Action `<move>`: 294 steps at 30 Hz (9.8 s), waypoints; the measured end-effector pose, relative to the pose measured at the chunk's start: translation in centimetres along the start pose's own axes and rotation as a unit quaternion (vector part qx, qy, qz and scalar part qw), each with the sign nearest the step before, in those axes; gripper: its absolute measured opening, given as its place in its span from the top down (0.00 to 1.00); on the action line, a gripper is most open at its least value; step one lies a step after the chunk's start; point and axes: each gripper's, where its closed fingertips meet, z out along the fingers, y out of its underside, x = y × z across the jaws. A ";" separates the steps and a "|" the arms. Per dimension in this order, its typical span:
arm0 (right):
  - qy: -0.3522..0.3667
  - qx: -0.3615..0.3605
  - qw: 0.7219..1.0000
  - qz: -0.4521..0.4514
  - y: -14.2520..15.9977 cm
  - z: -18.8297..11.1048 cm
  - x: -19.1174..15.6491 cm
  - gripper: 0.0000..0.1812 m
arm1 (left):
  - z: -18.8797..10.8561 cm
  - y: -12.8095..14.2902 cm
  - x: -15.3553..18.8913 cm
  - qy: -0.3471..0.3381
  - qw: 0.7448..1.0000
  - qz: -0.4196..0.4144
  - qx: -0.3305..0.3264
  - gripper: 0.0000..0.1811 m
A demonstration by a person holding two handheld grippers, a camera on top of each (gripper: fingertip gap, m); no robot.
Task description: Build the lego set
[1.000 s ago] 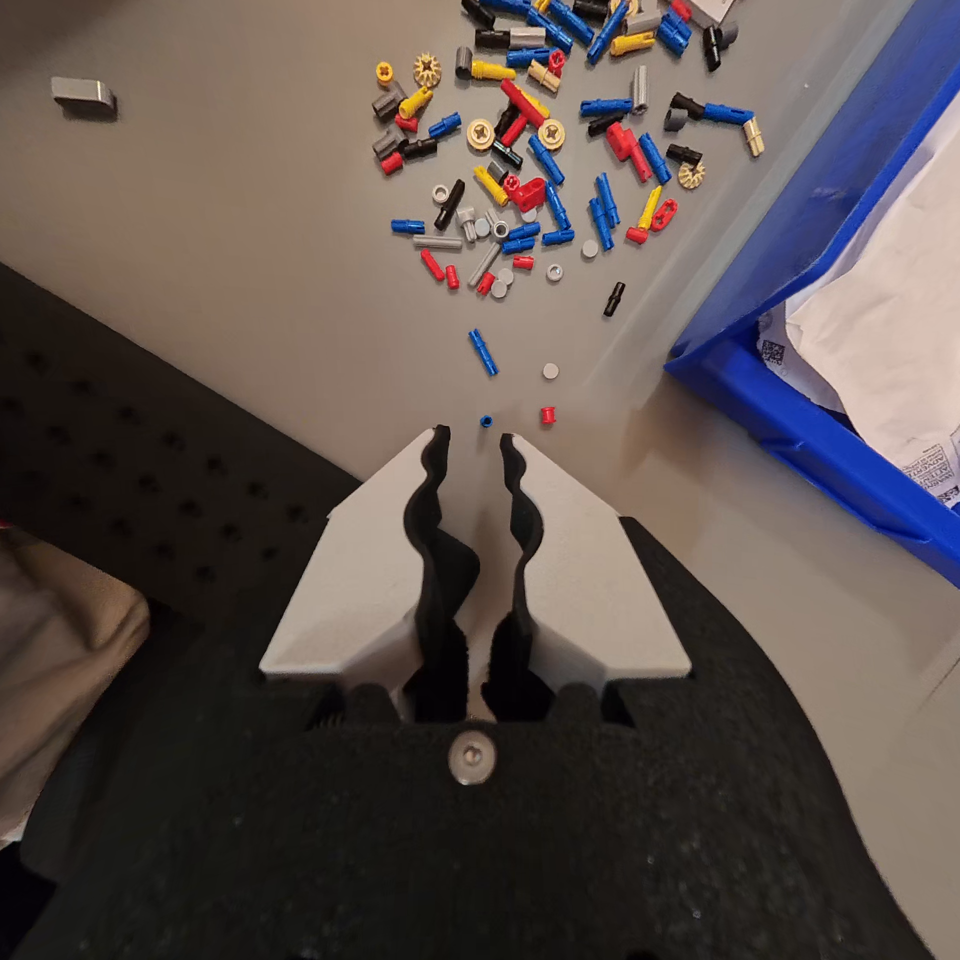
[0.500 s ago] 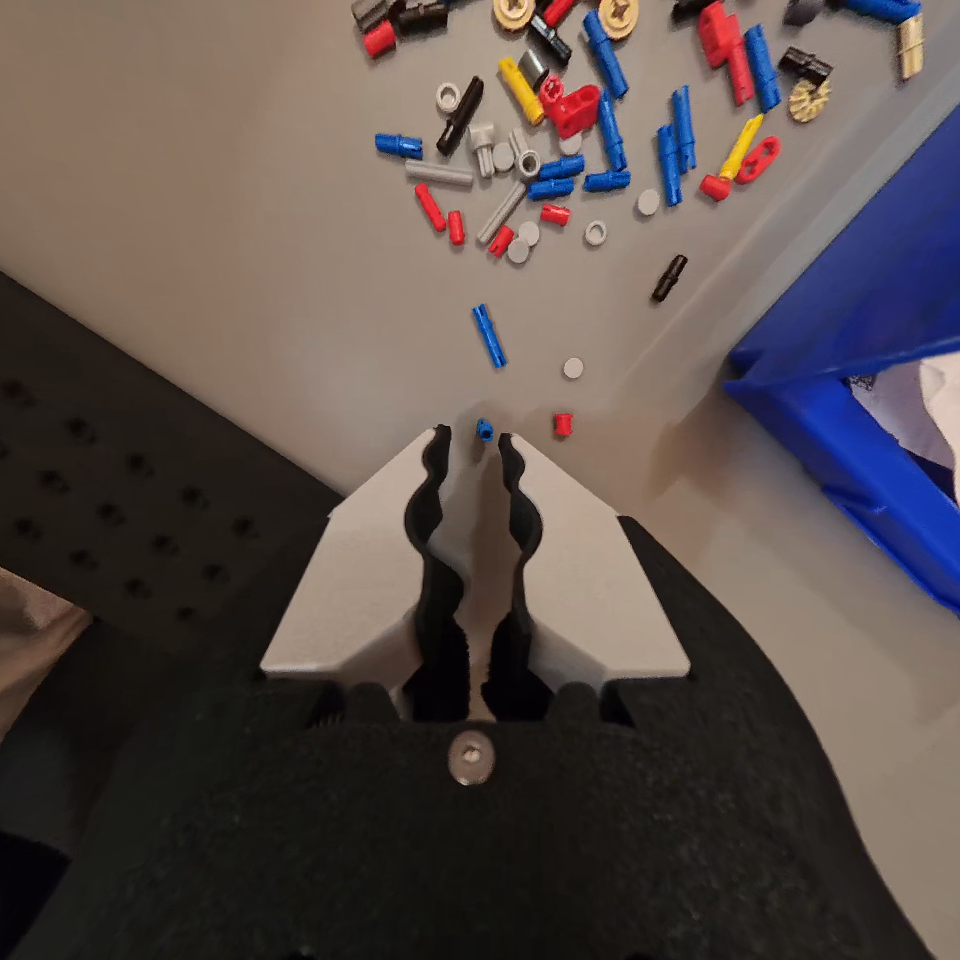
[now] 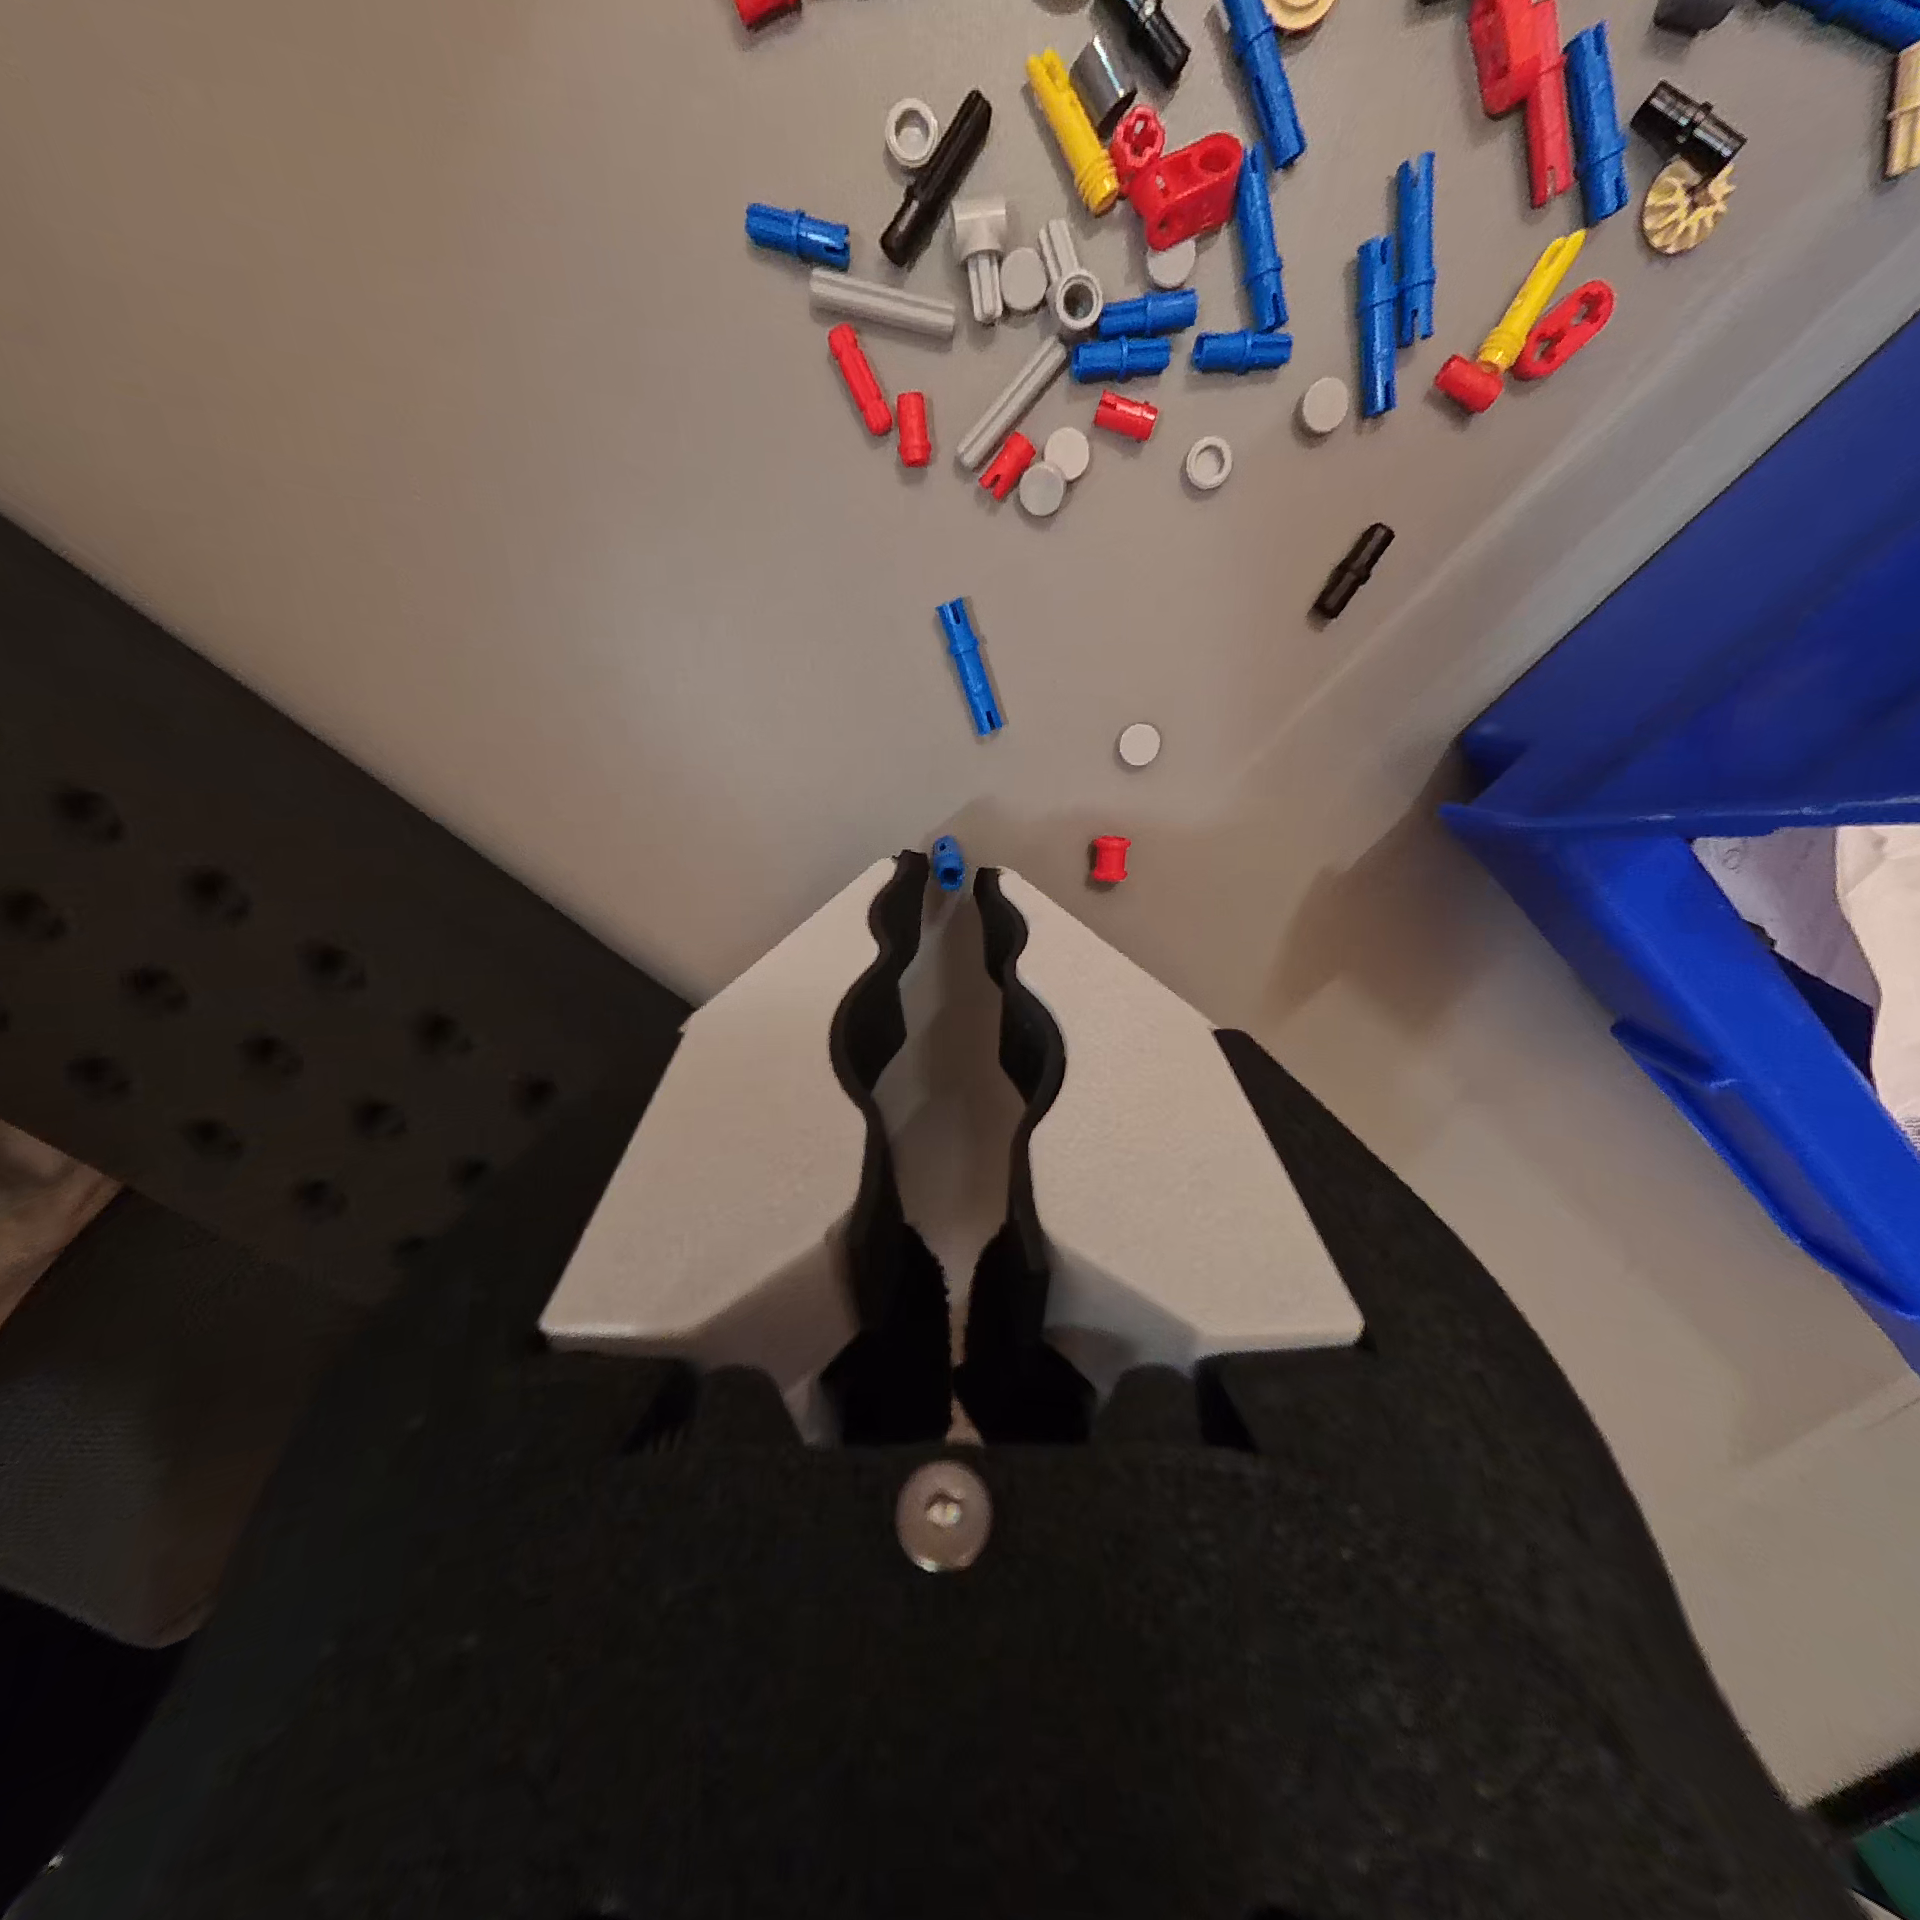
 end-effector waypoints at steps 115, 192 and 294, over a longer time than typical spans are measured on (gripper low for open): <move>-0.065 -0.021 0.988 -0.141 -1.9 0.1 -2.1 0.97 | 0.6 -1.3 2.0 0.029 0.998 -0.029 0.055 0.96; 0.048 0.588 0.806 -0.053 -32.2 -10.7 -6.9 0.98 | -1.9 -4.0 -1.9 -0.029 0.984 -0.102 0.146 0.97; -0.211 0.609 0.762 -0.060 -29.2 -11.0 -9.0 0.79 | -3.3 -4.1 0.3 0.081 0.987 0.044 0.128 0.97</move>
